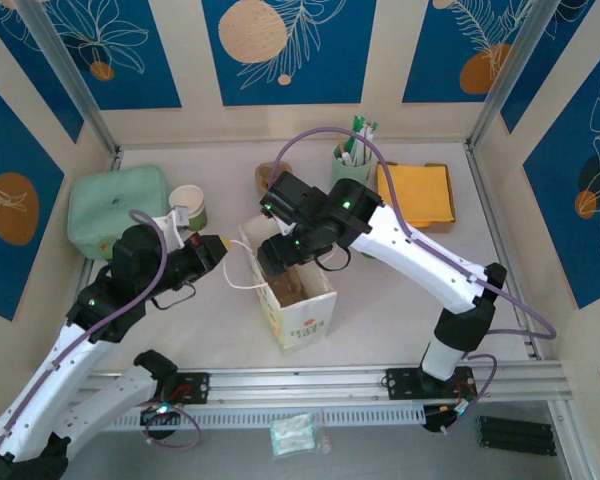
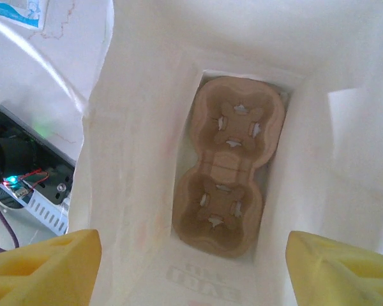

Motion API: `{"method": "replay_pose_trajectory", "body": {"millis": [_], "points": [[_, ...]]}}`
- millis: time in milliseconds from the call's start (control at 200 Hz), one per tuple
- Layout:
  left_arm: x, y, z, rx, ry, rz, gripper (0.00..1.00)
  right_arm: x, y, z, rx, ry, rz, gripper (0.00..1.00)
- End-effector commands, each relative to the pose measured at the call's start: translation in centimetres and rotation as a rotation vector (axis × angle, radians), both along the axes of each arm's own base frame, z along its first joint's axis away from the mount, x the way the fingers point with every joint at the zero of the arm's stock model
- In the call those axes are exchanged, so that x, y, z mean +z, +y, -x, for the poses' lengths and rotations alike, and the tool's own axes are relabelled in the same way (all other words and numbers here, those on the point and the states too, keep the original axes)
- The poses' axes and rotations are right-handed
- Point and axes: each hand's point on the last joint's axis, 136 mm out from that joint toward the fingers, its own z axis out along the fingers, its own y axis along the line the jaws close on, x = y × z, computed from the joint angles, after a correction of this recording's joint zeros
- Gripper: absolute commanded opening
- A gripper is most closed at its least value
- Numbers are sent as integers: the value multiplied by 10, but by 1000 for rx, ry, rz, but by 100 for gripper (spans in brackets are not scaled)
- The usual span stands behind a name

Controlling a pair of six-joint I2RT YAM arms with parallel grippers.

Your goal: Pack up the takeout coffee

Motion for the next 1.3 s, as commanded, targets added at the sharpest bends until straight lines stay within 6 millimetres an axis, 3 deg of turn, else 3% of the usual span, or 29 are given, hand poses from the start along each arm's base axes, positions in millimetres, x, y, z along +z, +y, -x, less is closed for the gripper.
{"method": "replay_pose_trajectory", "body": {"millis": [0,1295], "points": [[3,2,0,0,-48,-17,0,15,-14,8,-20,-18,0,76],[10,4,-3,10,-86,-33,2,38,-33,32,-42,-56,-36,74]]}}
